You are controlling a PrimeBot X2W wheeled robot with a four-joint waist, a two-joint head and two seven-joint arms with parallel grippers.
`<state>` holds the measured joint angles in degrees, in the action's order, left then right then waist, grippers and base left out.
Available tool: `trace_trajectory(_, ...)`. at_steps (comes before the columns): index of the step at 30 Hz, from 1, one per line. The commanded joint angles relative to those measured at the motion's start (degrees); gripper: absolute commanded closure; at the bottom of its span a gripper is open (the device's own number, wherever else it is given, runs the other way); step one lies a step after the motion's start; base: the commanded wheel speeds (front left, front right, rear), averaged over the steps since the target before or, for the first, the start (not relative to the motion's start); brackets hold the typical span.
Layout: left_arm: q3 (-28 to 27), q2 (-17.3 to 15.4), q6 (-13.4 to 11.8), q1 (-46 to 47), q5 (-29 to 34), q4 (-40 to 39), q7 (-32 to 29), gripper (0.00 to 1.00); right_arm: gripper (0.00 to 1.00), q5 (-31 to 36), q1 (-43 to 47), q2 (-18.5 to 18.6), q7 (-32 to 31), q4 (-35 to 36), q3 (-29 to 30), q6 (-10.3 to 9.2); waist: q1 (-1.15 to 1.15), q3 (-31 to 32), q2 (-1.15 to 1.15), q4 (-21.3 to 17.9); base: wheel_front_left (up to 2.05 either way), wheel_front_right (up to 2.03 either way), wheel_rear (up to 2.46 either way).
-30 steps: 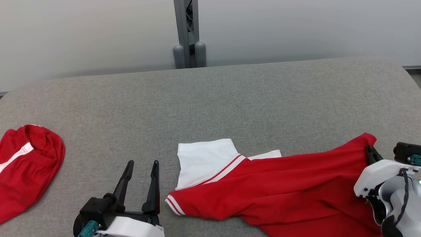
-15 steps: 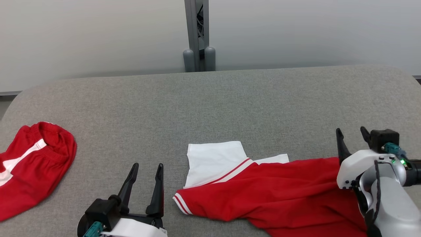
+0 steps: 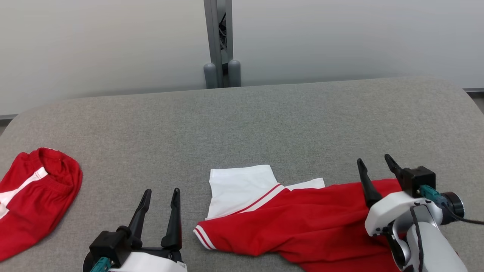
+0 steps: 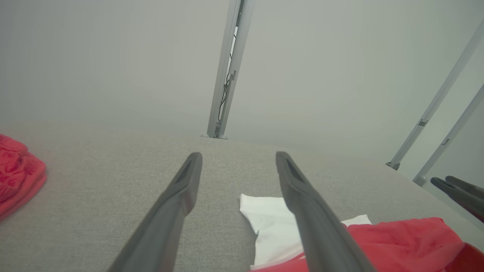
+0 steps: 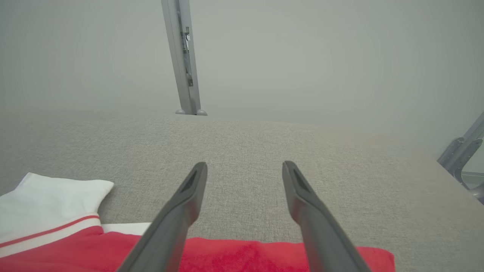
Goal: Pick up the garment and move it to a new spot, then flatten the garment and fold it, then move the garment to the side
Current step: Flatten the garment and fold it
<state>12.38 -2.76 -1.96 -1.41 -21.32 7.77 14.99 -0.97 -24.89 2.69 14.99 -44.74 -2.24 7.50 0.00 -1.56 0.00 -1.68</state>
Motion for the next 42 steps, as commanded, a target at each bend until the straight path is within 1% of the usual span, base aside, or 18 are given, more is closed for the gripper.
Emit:
trace_trajectory(1, -0.33, -0.24, -0.31, -0.51, -0.45, -0.32, 0.24, 0.00, 0.00, -0.28, 2.08, 0.45, 0.29, 2.23, 0.48, -0.02, 0.00, 0.42, 0.00, -0.49, 0.00, 0.00, 0.00)
trace_trajectory(5, -1.01, -0.22, -0.88, -1.06, -0.74, -0.69, 0.24, 0.00, 0.00, 0.47, 6.65, 0.37, 0.30, 9.13, 2.23, -0.02, 0.00, 1.08, 0.00, -1.11, 0.00, 0.00, 0.00)
trace_trajectory(9, -1.56, -0.23, -1.19, -1.51, -0.84, -0.71, 0.24, 0.00, 0.00, -0.33, 11.33, 0.37, 0.31, 16.08, 2.61, -0.02, 0.00, 1.65, 0.00, -1.62, 0.00, 0.00, 0.00)
trace_trajectory(12, -1.67, -0.23, -1.53, -1.69, -1.06, -0.50, 0.24, 0.00, 0.00, -0.66, 14.69, 0.38, 0.30, 19.40, 3.26, -0.02, 0.00, 2.20, 0.00, -1.94, 0.00, 0.00, 0.00)
trace_trajectory(17, -1.88, -0.23, -2.01, -2.10, -1.06, -0.37, 0.24, 0.00, 0.00, -1.08, 18.43, 0.40, 0.31, 22.52, 3.69, -0.02, 0.00, 2.64, 0.00, -2.59, 0.00, 0.00, 0.00)
trace_trajectory(23, -1.98, -0.23, -2.14, -2.41, -0.62, -0.31, 0.24, 0.00, 0.00, -2.39, 20.48, 0.37, 0.30, 25.05, 3.60, -0.02, 0.00, 2.51, 0.00, -3.10, 0.00, 0.00, 0.00)
trace_trajectory(29, -1.92, -0.24, -2.03, -2.53, -0.49, -0.03, 0.24, 0.00, 0.00, -4.10, 21.91, 0.41, 0.31, 29.30, 1.77, -0.02, 0.00, 2.44, 0.00, -3.20, 0.00, 0.00, 0.00)
trace_trajectory(34, -1.82, -0.24, -1.94, -2.46, -0.69, 0.23, 0.24, 0.00, 0.00, -6.55, 23.11, 1.42, 0.30, 32.63, -0.64, -0.02, 0.00, 2.29, 0.00, -3.21, 0.00, 0.00, 0.00)
trace_trajectory(42, -1.56, -0.23, -1.81, -2.59, -1.15, 0.72, 0.24, 0.00, 0.00, -7.27, 24.22, 2.19, 0.31, 34.39, -1.13, -0.02, 0.00, 2.33, 0.00, -3.04, 0.00, 0.00, 0.00)
